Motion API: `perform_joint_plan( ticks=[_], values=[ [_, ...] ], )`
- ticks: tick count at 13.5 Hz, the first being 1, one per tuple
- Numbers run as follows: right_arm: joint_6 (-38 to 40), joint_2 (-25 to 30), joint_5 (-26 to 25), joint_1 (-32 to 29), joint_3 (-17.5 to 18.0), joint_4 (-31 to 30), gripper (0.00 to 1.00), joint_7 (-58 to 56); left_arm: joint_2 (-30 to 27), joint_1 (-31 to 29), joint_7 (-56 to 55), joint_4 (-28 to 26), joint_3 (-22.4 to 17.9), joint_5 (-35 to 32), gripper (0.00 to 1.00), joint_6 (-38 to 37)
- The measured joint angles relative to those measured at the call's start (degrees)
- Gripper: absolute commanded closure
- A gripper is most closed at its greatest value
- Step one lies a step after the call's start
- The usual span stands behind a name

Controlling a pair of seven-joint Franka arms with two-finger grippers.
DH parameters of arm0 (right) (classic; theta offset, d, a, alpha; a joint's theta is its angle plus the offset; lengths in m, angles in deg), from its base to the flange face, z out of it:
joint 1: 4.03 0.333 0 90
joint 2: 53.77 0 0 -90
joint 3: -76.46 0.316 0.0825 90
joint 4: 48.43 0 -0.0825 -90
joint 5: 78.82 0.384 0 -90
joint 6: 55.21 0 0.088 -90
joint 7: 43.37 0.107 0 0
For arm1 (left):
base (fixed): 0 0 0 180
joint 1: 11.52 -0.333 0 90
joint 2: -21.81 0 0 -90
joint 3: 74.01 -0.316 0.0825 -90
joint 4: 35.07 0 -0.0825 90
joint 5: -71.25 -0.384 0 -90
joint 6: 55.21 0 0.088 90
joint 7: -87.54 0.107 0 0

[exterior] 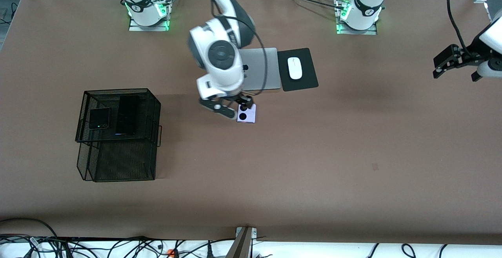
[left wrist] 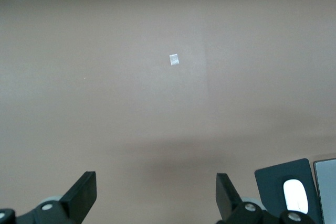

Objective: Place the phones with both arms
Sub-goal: 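Lower and close the right gripper on the white flip phone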

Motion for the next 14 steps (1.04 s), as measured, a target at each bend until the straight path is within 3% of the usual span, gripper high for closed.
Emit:
perform_joint_plan(
  ticks=[4,7,14],
  values=[
    [-2.81,-5.51,0.0,1.59,1.2,1.36,0.0,2.79,-0.25,-2.36,-4.91,-0.35,2.87,-0.01,0.0,-2.71],
    [-5.01,-7.83,-0.61,1.96,1.22,1.35,0.0,1.6,-0.25,-2.8,-4.11,-0.36,2.77,-0.02,0.0,-3.05],
    [-11.69,-8.38,-1.22,1.95,1.21,-2.39,0.0,-15.83,0.38,-3.27,-2.77,0.3,0.53,-0.01,0.0,-3.0]
  ],
)
